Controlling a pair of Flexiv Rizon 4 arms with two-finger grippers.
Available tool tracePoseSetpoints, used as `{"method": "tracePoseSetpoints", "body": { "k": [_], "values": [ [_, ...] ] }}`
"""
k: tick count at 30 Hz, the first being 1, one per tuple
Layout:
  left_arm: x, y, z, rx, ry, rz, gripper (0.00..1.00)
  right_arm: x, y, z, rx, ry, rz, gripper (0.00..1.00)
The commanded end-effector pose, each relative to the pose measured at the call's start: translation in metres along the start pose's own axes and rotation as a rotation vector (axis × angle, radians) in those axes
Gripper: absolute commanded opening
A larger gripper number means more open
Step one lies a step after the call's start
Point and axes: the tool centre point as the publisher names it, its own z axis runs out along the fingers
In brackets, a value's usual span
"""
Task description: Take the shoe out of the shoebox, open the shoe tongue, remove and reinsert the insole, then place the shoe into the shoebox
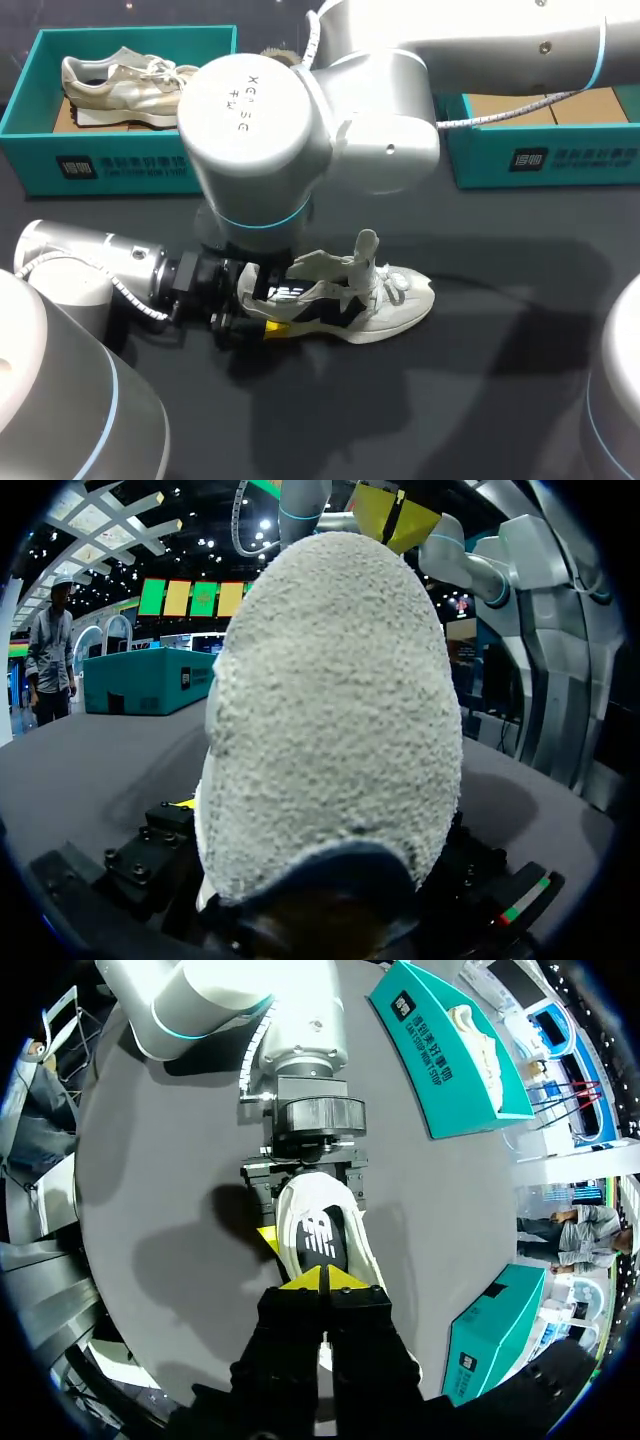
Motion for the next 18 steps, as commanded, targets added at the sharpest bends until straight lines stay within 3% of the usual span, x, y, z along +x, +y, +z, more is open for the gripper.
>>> {"method": "tracePoseSetpoints", "body": {
  "k": [1, 14, 18],
  "values": [
    [-0.001, 0.002, 0.001, 0.000, 0.001, 0.000, 0.00, -0.006, 0.007, 0.028, 0.058, 0.027, -0.024, 0.00],
    [-0.001, 0.002, 0.001, 0.000, 0.001, 0.000, 0.00, -0.007, 0.006, 0.035, 0.082, 0.043, -0.032, 0.00],
    [-0.001, 0.002, 0.001, 0.000, 0.001, 0.000, 0.00, -0.009, 0.002, 0.048, 0.070, 0.072, -0.020, 0.00]
  ]
}}
